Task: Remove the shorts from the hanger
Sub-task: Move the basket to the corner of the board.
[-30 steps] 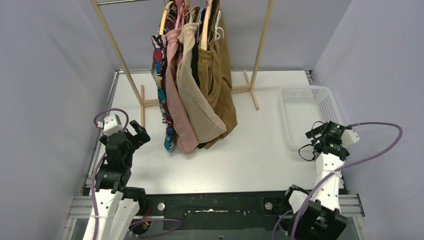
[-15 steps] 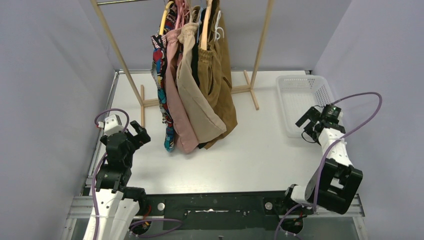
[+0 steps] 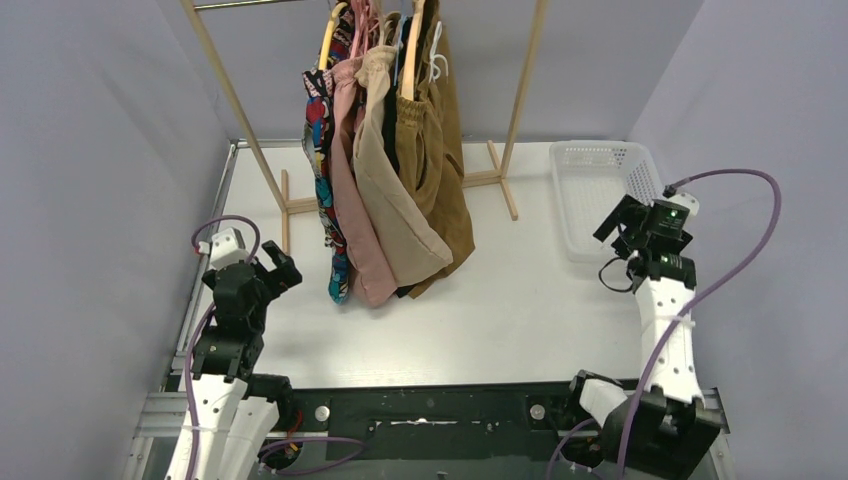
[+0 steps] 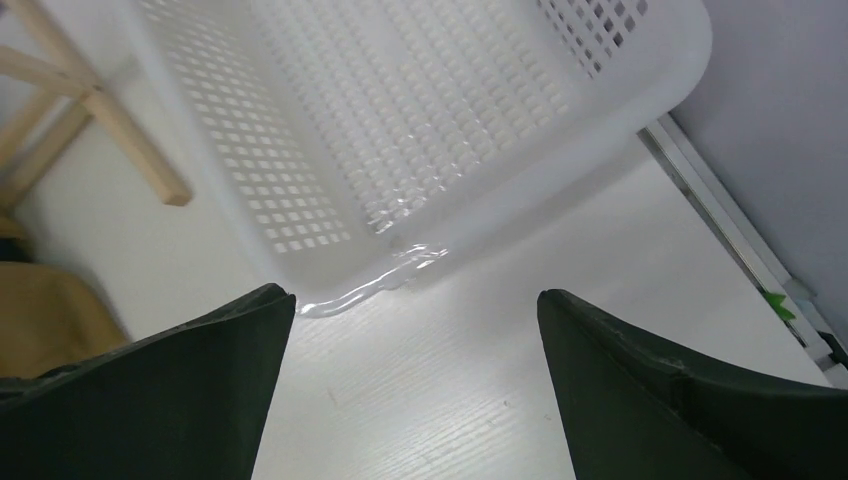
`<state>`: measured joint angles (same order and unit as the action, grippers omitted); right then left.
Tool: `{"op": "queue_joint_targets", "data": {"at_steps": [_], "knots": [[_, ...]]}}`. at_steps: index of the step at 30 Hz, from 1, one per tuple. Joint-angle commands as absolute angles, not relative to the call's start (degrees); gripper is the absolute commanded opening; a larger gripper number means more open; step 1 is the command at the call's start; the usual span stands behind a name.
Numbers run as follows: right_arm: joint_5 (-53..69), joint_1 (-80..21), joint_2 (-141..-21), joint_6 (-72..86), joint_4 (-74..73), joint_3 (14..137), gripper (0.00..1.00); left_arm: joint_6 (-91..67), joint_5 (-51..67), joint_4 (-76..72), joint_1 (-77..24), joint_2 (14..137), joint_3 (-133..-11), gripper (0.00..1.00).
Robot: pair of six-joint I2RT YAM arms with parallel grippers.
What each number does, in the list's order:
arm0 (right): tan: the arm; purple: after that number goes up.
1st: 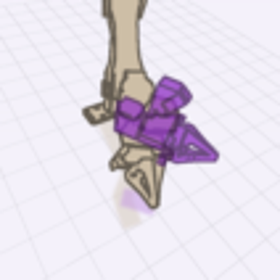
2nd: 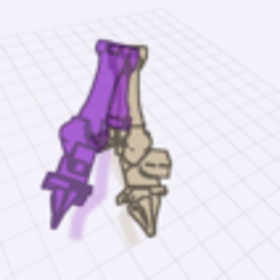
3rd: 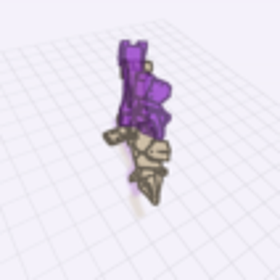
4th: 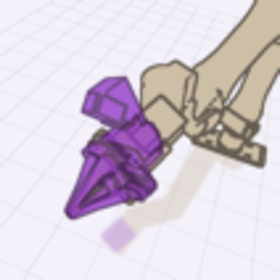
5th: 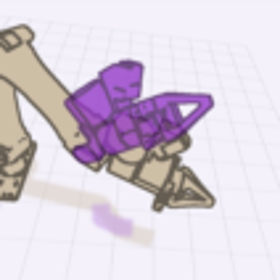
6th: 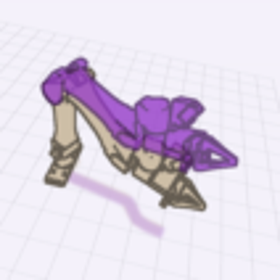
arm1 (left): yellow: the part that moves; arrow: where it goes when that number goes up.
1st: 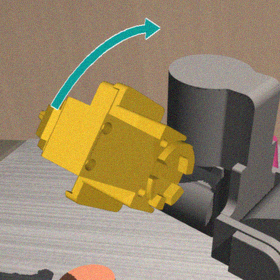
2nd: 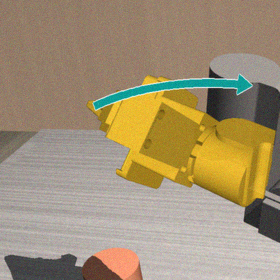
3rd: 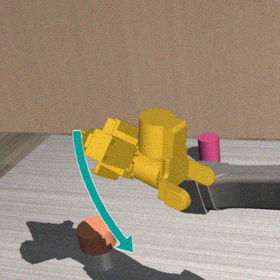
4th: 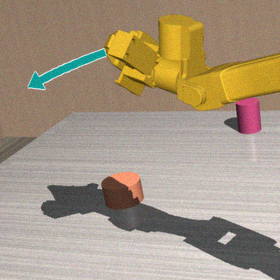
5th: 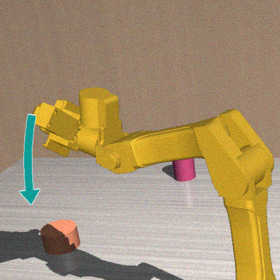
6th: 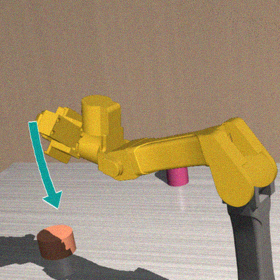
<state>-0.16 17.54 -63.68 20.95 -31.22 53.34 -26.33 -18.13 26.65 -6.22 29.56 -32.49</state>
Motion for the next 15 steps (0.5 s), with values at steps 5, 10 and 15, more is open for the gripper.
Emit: {"op": "queue_joint_targets", "data": {"at_steps": [5,10,15], "knots": [[28.8,13.4,-50.8,28.0,-16.9,51.2,1.0,-23.8,-14.3,21.8,-5.6,31.0,-33.8,0.98],[19.8,-9.1,-57.2,26.8,-17.7,60.4,0.96,-22.3,-17.4,20.3,-5.7,32.4,-35.0,0.98],[-2.3,-30.6,-65.6,22.8,-21.0,72.6,0.94,-23.6,-17.1,18.5,-5.6,32.5,-33.5,0.98]]}}
